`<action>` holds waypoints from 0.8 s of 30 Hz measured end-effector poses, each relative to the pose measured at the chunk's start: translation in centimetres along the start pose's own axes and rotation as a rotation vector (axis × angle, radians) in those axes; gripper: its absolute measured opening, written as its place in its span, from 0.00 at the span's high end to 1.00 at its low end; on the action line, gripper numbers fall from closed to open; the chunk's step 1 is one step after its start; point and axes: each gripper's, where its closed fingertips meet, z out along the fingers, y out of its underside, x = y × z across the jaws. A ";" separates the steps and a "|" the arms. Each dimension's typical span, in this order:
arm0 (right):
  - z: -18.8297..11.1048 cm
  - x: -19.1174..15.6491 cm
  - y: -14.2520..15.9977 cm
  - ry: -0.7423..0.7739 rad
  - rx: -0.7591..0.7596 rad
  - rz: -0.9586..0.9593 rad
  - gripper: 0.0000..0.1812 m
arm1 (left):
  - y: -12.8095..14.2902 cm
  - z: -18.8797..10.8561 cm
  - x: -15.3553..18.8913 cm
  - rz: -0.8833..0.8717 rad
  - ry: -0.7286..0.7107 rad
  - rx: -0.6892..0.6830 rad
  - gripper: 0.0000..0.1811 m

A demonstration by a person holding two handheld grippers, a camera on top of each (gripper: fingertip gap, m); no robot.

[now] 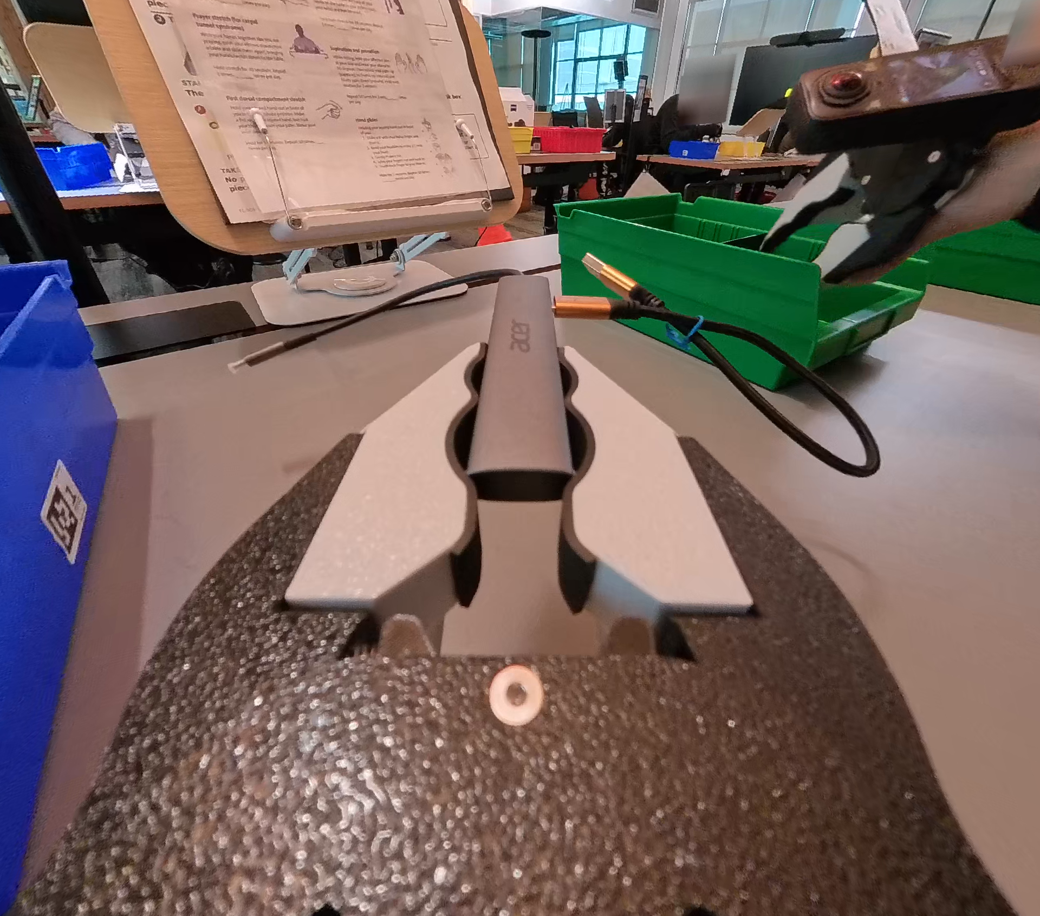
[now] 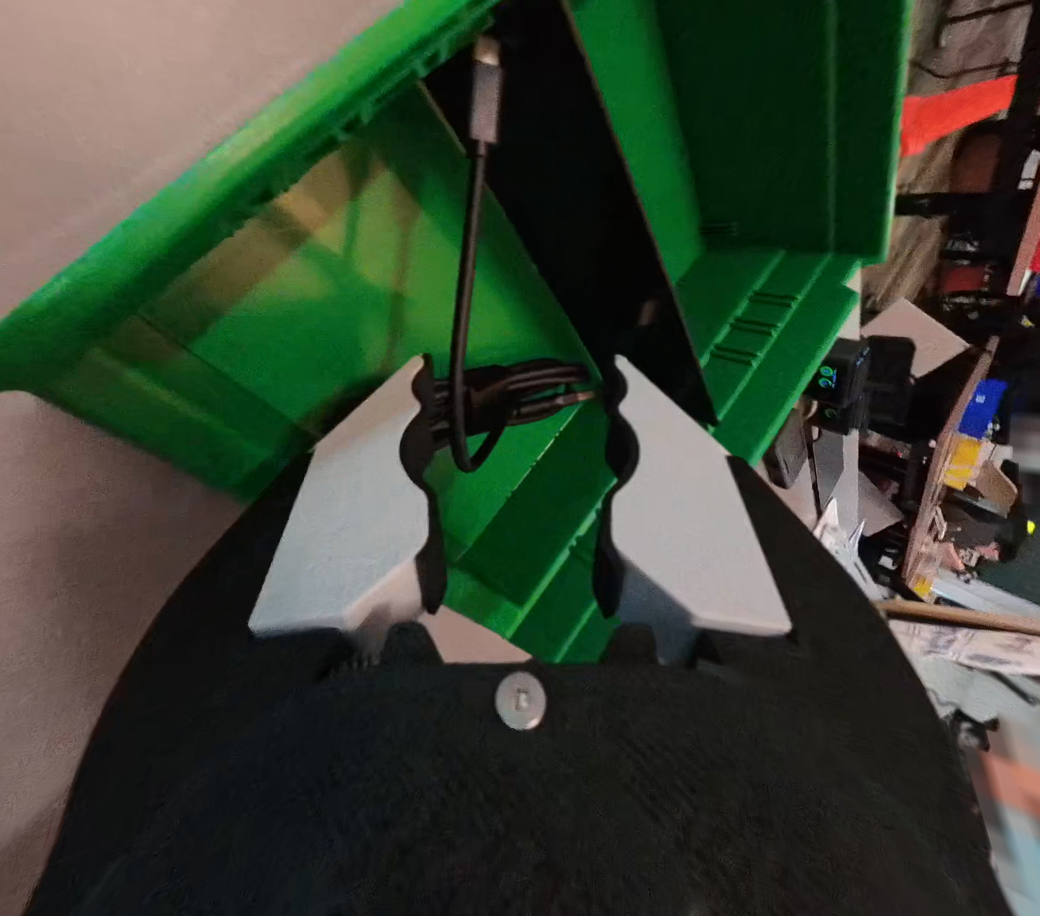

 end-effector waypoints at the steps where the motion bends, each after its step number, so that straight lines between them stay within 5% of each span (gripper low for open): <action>1: -0.4 0.5 0.0 0.025 0.011 0.048 0.65 | 0.0 0.0 0.0 0.000 -0.001 0.001 0.88; 5: -4.5 1.4 -1.4 0.011 0.223 0.287 0.56 | 0.0 0.0 0.0 0.001 0.001 -0.003 0.88; 10: -16.7 -5.2 -12.9 -0.357 1.024 0.489 0.53 | 0.0 0.2 0.6 0.019 0.025 -0.007 0.88; 12: -18.8 -8.3 -16.0 -0.385 1.187 0.481 0.53 | -0.1 0.2 0.6 0.029 0.021 -0.003 0.88; 15: -18.0 -11.6 -19.2 -0.360 1.223 0.471 0.60 | -0.5 -0.2 0.3 0.041 0.000 0.026 0.88; 21: -16.5 -14.4 -22.5 -0.547 1.296 0.605 0.62 | -1.3 -0.7 0.0 0.070 -0.029 0.072 0.88; 24: -18.1 -12.4 -22.0 -0.322 1.397 0.563 0.70 | -0.1 -0.2 -0.3 0.066 -0.044 0.001 0.88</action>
